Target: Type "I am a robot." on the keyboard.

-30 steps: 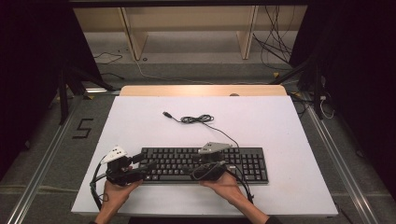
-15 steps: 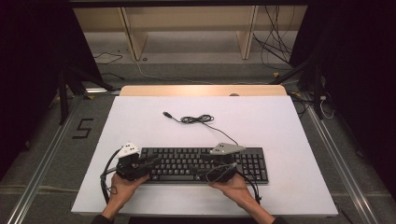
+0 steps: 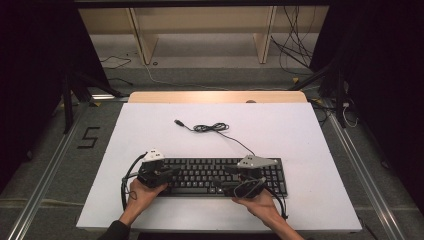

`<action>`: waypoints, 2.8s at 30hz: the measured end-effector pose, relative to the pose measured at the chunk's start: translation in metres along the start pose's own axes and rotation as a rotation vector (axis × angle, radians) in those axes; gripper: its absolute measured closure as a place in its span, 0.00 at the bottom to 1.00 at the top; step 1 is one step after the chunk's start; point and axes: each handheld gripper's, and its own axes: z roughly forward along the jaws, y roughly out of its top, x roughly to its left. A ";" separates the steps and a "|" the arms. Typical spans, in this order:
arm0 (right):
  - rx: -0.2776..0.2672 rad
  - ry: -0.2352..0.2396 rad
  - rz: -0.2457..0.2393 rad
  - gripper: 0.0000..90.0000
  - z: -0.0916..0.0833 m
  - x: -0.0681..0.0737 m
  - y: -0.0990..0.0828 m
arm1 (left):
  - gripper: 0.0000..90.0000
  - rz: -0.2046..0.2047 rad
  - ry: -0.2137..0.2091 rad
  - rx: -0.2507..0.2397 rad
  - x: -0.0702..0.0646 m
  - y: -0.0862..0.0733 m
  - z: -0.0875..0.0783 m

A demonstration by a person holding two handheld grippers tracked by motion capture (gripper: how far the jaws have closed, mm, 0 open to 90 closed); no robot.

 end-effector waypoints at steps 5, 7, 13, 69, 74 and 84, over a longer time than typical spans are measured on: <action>0.002 0.003 -0.001 0.38 -0.002 0.000 -0.002 | 0.99 -0.005 0.009 0.013 0.003 0.000 0.002; 0.005 0.004 0.000 0.38 -0.002 0.000 -0.002 | 0.99 -0.008 0.013 0.014 0.004 0.000 0.003; 0.006 0.010 -0.001 0.38 -0.002 0.002 -0.003 | 0.99 -0.005 0.020 0.030 0.004 0.000 0.008; 0.030 0.022 -0.015 0.36 0.016 0.001 0.002 | 0.47 -0.101 -0.007 -0.119 0.008 -0.007 -0.035; 0.043 0.023 -0.016 0.36 0.021 0.001 0.004 | 0.43 -0.108 -0.008 -0.125 0.008 -0.011 -0.036; 0.072 0.017 -0.024 0.42 0.031 -0.001 0.008 | 0.37 -0.122 -0.001 -0.142 0.008 -0.015 -0.041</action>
